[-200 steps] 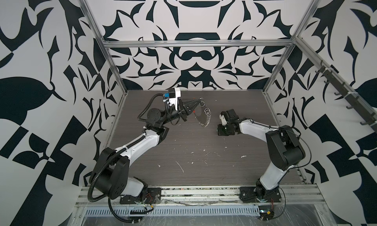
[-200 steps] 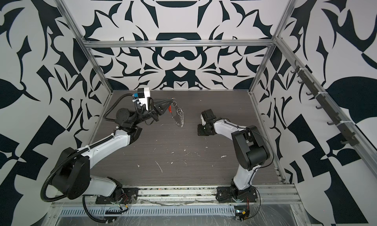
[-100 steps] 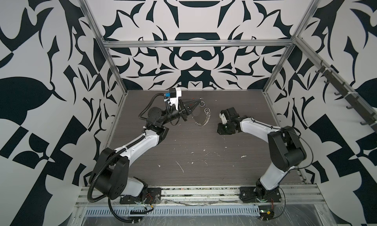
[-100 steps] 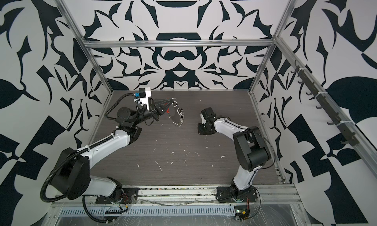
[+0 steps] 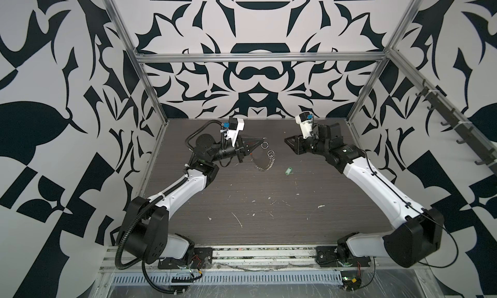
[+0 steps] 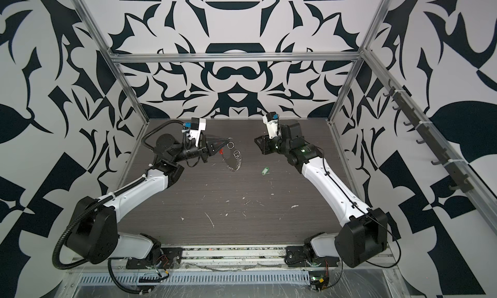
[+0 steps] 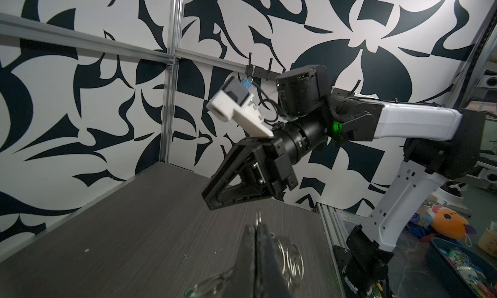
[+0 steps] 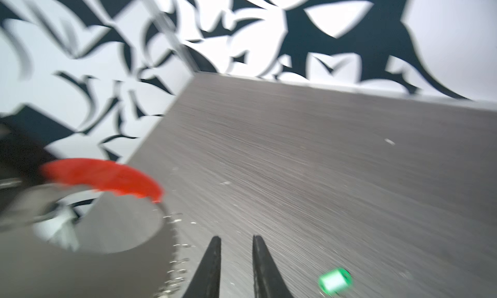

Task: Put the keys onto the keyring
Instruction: 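Move the right gripper to the keyring ring held by the left gripper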

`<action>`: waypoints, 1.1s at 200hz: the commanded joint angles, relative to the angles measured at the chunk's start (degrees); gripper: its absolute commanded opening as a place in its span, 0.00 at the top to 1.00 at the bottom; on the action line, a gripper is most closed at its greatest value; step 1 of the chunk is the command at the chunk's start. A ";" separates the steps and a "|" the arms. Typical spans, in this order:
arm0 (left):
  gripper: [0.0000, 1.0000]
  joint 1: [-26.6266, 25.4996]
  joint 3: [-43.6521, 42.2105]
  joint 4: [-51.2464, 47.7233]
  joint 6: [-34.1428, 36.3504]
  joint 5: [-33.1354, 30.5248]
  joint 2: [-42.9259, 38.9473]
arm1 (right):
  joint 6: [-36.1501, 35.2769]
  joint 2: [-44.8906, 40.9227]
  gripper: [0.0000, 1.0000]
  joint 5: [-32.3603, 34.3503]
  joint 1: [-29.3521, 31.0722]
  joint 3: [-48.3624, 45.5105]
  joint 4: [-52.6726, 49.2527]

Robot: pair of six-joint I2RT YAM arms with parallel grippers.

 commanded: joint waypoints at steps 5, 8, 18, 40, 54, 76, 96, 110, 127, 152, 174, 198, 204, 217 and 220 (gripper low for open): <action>1.00 0.60 3.06 -0.23 -0.87 4.08 1.11 | 3.92 -1.22 0.76 -15.49 0.01 -1.22 11.98; 1.00 0.62 3.17 -0.23 -0.97 4.16 1.20 | 4.54 -1.30 0.75 -16.25 0.03 -1.42 12.85; 1.00 0.65 3.45 -0.02 -1.71 4.36 1.76 | 5.99 -1.24 0.76 -18.05 0.09 -1.85 15.18; 1.00 0.65 3.87 2.83 -4.36 4.77 3.18 | 8.20 -0.56 0.78 -21.40 0.17 -1.77 17.87; 1.00 0.62 4.14 4.48 -5.74 4.64 4.09 | 9.16 -0.12 0.78 -23.16 0.38 -1.49 18.91; 1.00 0.60 4.91 6.79 -8.51 4.69 5.56 | 8.87 0.19 0.78 -23.71 1.40 -1.14 18.80; 1.00 0.66 5.51 8.69 -10.38 4.66 6.52 | 7.48 0.78 0.77 -23.48 2.13 -0.28 16.68; 1.00 0.61 5.82 9.47 -11.44 4.62 6.87 | 6.81 1.00 0.77 -22.98 2.47 -0.08 15.78; 1.00 0.62 6.08 10.23 -12.36 4.66 7.39 | 6.60 1.38 0.77 -22.82 2.80 0.02 15.50; 1.00 0.61 6.47 10.77 -13.41 5.05 7.96 | 6.40 2.14 0.77 -22.67 3.36 0.62 15.54; 1.00 0.51 6.56 11.38 -14.14 5.16 8.44 | 6.69 2.86 0.77 -22.53 3.77 1.25 16.40; 1.00 0.50 6.76 12.47 -15.48 5.81 9.24 | 7.43 3.71 0.84 -22.42 4.16 1.62 17.96; 1.00 0.46 6.81 12.89 -15.94 5.94 9.41 | 7.64 3.86 0.86 -22.39 4.17 1.68 18.38; 1.00 0.51 6.87 13.63 -16.81 6.27 9.82 | 7.98 3.97 0.92 -22.34 4.25 1.68 19.15; 1.00 0.46 6.88 13.72 -16.93 6.38 9.86 | 7.95 3.97 0.92 -22.29 4.21 1.64 19.26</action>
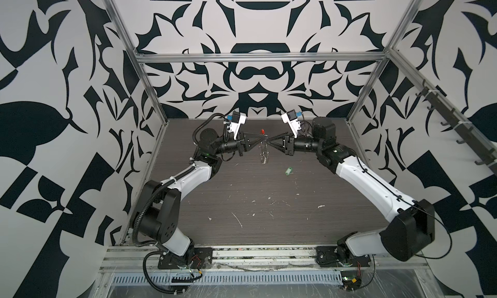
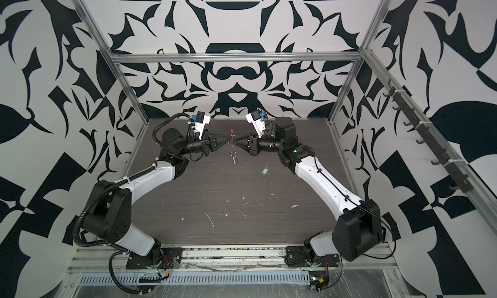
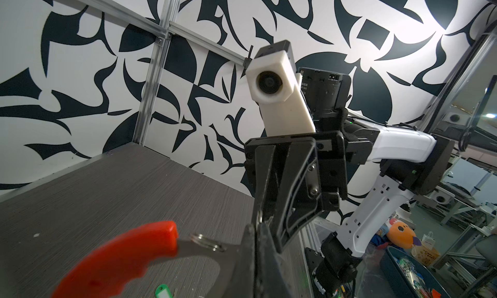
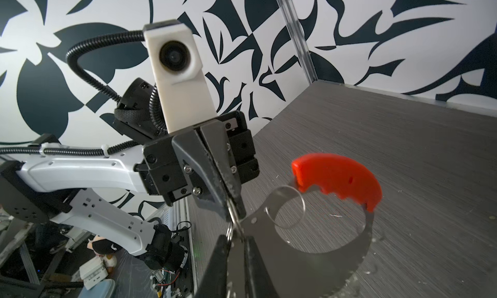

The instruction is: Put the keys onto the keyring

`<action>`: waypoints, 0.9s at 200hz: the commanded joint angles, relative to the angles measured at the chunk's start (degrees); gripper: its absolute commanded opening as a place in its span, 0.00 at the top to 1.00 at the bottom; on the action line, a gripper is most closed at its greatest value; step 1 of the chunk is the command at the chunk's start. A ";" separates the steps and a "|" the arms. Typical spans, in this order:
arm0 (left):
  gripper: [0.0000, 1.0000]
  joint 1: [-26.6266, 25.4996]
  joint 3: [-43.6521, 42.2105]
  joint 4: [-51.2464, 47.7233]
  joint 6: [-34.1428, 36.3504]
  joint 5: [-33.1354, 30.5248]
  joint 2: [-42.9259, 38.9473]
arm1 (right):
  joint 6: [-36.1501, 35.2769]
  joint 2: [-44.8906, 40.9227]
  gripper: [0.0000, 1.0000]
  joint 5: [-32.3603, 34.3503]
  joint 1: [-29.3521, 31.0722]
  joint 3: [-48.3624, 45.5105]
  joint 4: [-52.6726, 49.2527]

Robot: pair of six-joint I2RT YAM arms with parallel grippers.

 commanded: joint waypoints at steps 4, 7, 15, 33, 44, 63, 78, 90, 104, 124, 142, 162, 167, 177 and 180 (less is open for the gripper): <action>1.00 -0.51 2.48 5.53 -2.98 1.95 0.75 | 0.34 0.13 0.92 -0.23 0.69 2.44 4.33; 1.00 -0.51 2.53 5.53 -3.01 2.01 0.73 | 0.34 0.15 0.93 -0.24 0.73 2.44 4.37; 1.00 -0.54 2.55 5.40 -3.14 2.21 0.77 | 0.42 0.13 0.94 -0.13 0.81 2.44 4.49; 1.00 -0.51 2.64 5.09 -3.19 2.49 0.73 | 0.67 0.24 0.95 -0.03 0.81 2.43 5.15; 1.00 -0.49 2.80 5.09 -3.25 2.69 0.72 | 1.01 0.20 0.95 0.07 0.91 2.54 5.56; 1.00 -0.55 2.64 5.18 -3.51 2.90 0.80 | 1.22 -0.03 0.85 0.12 0.92 2.51 5.84; 1.00 -0.55 2.58 5.18 -3.58 3.03 0.79 | 0.75 -0.52 0.80 0.08 0.99 2.55 5.51; 1.00 -0.54 2.63 5.10 -3.58 3.19 0.67 | 0.22 -1.07 0.80 0.27 0.94 2.48 4.86; 1.00 -0.54 2.68 5.09 -3.66 3.20 0.75 | -0.05 -1.35 0.81 0.37 0.91 2.62 4.31; 1.00 -0.52 2.99 5.15 -3.92 3.30 0.89 | -0.09 -1.37 0.87 0.09 0.91 2.73 4.10; 1.00 -0.57 3.25 5.18 -4.24 3.60 1.00 | 0.04 -1.36 0.95 0.03 0.91 2.72 4.13; 1.00 -0.50 3.35 5.26 -4.63 3.73 1.14 | 0.13 -1.43 1.00 0.06 0.91 2.53 4.62; 1.00 -0.50 3.27 5.26 -4.64 3.73 1.15 | 0.24 -1.45 1.00 0.07 0.91 2.41 4.81; 1.00 -0.52 3.27 5.26 -4.64 3.74 1.15 | 0.18 -1.52 1.00 0.10 0.92 2.15 5.38; 1.00 -0.54 3.32 5.26 -4.64 3.73 1.15 | 0.20 -1.55 1.00 0.12 0.91 2.10 5.44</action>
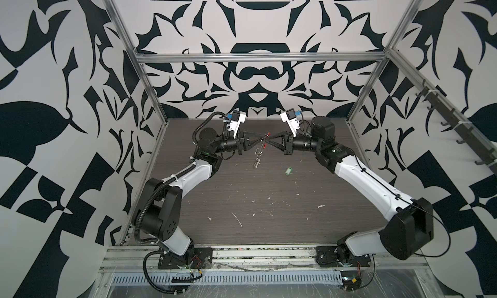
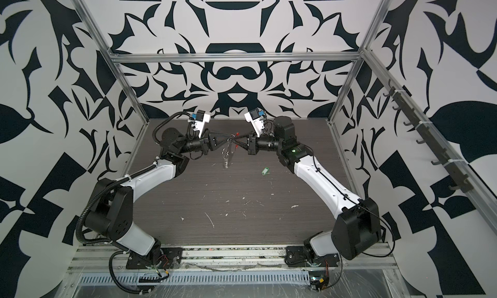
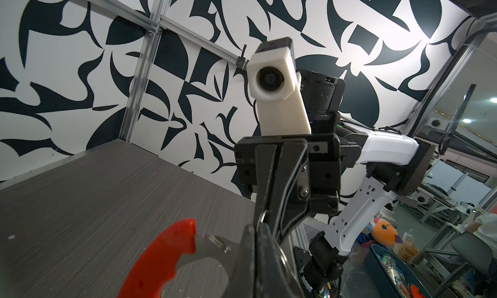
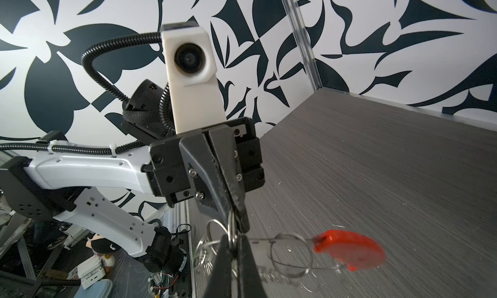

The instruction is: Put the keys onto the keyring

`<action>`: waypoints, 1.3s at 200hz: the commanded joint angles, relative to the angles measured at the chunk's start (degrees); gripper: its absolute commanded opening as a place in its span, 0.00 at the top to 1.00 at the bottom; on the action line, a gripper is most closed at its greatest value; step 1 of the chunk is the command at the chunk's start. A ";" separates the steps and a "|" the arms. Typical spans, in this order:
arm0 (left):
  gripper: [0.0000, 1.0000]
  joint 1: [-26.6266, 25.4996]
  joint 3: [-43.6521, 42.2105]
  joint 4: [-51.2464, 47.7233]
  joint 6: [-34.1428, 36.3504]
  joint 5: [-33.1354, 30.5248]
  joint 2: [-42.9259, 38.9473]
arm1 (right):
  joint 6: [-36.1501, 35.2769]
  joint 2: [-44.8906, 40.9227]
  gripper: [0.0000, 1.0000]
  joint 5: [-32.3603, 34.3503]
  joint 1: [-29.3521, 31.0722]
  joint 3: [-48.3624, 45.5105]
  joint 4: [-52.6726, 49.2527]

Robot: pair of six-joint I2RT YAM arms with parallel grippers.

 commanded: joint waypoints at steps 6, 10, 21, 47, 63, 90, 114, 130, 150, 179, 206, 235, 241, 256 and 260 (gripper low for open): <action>1.00 -0.70 2.27 3.38 -0.71 1.59 0.17 | 0.08 -1.93 1.00 0.69 0.36 1.65 3.57; 1.00 -0.65 2.25 3.38 -0.75 1.50 0.15 | 0.03 -2.08 1.00 0.81 0.32 1.47 3.83; 1.00 -0.68 2.37 3.52 -0.83 1.30 0.10 | -0.16 -2.35 1.00 1.76 0.32 0.65 4.91; 0.79 -0.45 1.88 2.95 0.31 -1.49 -1.42 | -1.28 -4.69 1.00 5.13 0.32 -3.46 10.42; 0.74 0.12 -0.05 -1.44 4.70 -4.99 -4.26 | -2.39 -6.63 1.00 7.62 0.32 -6.63 14.17; 0.85 0.75 -3.66 -13.41 16.70 -10.02 -10.84 | -2.52 -8.52 1.00 10.12 0.32 -9.77 19.13; 0.86 0.43 -3.73 -17.42 18.15 -9.13 -12.16 | -1.26 -8.50 1.00 10.31 0.32 -10.45 22.07; 0.84 -0.02 -3.69 -16.86 17.47 -9.01 -11.88 | 0.01 -8.14 1.00 10.18 0.31 -10.85 24.09; 0.80 -0.23 -3.64 -16.07 17.23 -9.10 -11.50 | 1.68 -7.63 1.00 9.51 0.32 -11.24 26.97; 0.74 0.51 -2.21 -19.20 20.94 -10.68 -12.42 | 3.59 -6.80 1.00 6.77 0.23 -11.21 29.81; 0.79 3.22 3.78 -26.66 20.95 -10.07 -11.00 | 5.38 -5.09 1.00 2.69 0.14 -9.76 31.06; 0.82 3.53 7.68 -23.24 16.55 -3.91 -6.72 | 8.07 -3.45 1.00 1.13 0.14 -8.74 34.01; 0.82 3.41 7.86 -21.16 14.51 -3.30 -5.77 | 8.74 -3.29 1.00 1.07 0.14 -8.77 34.99; 0.84 3.31 7.88 -14.24 8.27 -1.50 -3.56 | 9.17 -3.08 1.00 1.22 0.14 -8.39 35.55; 0.84 3.31 7.80 -12.39 6.65 -1.04 -3.05 | 9.16 -3.04 1.00 1.41 0.14 -8.30 35.54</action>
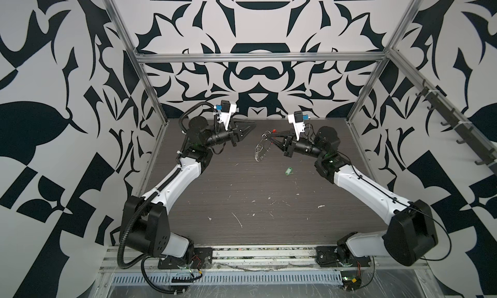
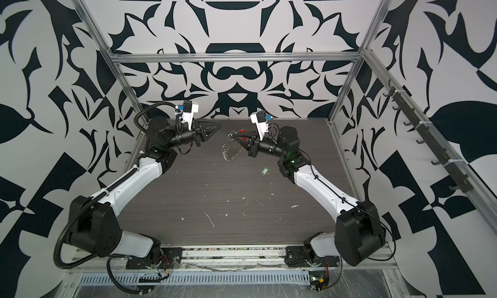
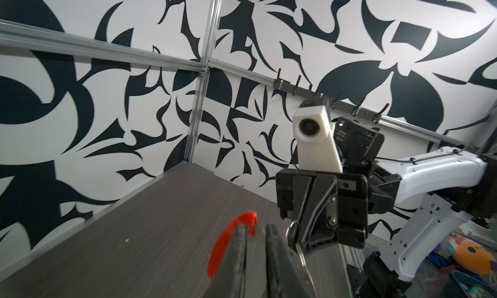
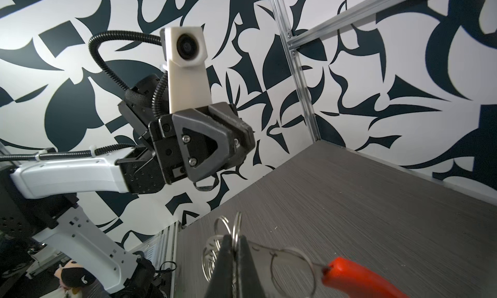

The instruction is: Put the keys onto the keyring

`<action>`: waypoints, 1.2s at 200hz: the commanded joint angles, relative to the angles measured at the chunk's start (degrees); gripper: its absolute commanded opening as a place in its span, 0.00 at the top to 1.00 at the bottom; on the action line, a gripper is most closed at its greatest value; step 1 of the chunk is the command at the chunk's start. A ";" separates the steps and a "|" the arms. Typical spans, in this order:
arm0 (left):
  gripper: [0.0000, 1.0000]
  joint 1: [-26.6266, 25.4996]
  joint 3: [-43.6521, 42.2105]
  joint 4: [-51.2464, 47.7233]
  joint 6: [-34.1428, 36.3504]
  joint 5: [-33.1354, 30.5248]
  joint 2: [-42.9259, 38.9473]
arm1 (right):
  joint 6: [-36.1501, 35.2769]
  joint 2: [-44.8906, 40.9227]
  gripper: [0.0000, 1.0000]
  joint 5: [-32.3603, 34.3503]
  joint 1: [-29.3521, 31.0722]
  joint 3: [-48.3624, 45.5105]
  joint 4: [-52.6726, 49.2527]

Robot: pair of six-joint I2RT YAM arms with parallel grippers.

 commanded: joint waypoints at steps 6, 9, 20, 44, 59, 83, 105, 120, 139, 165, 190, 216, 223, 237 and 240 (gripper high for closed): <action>0.84 -0.34 0.52 11.06 -11.26 5.31 4.13 | 2.17 -1.07 1.00 -1.35 -0.18 3.34 7.44; 0.84 -0.36 0.46 12.21 -11.92 5.51 4.40 | 2.16 -1.08 1.00 -1.11 -0.18 3.37 7.43; 0.83 -0.42 0.00 15.39 -14.40 5.73 5.00 | 2.24 -1.23 1.00 -0.47 -0.18 3.35 7.79; 0.82 -0.75 -0.59 17.22 -15.75 5.95 5.32 | 3.55 -0.91 1.00 -0.07 -0.18 3.55 9.53; 0.82 -0.89 -0.59 17.90 -16.50 6.23 5.33 | 4.00 -0.39 1.00 -0.12 -0.21 4.05 9.46; 0.80 -0.85 -0.81 18.89 -17.50 6.48 5.30 | 4.05 -0.21 1.00 0.57 -0.19 4.15 9.50; 0.77 -1.06 -0.87 18.98 -17.87 6.71 5.45 | 4.81 0.09 1.00 0.86 -0.19 4.42 10.41; 0.77 -1.20 -0.94 19.39 -18.26 6.87 5.85 | 5.71 0.62 1.00 0.41 -0.19 5.01 10.94; 0.77 -1.58 -0.62 19.73 -18.45 6.89 6.27 | 6.54 1.44 1.00 -0.68 -0.19 5.79 11.30; 0.77 -2.10 0.19 19.66 -18.99 7.17 6.77 | 7.08 1.78 1.00 -1.03 -0.19 5.95 11.65; 0.78 -2.38 0.29 19.82 -19.40 7.50 7.17 | 7.26 1.94 1.00 -1.06 -0.18 6.07 11.94; 0.78 -2.85 0.61 19.99 -19.71 7.72 7.82 | 7.71 2.50 1.00 -1.48 0.00 6.47 12.16; 0.78 -2.90 0.72 20.16 -19.74 7.71 8.00 | 7.85 2.79 1.00 -1.77 0.15 6.71 12.18; 0.79 -2.97 0.88 20.51 -20.04 7.93 8.20 | 8.20 3.20 1.00 -2.45 0.30 7.00 12.09; 0.80 -2.93 0.90 20.64 -20.11 7.96 8.21 | 8.30 3.29 1.00 -2.54 0.34 7.06 12.09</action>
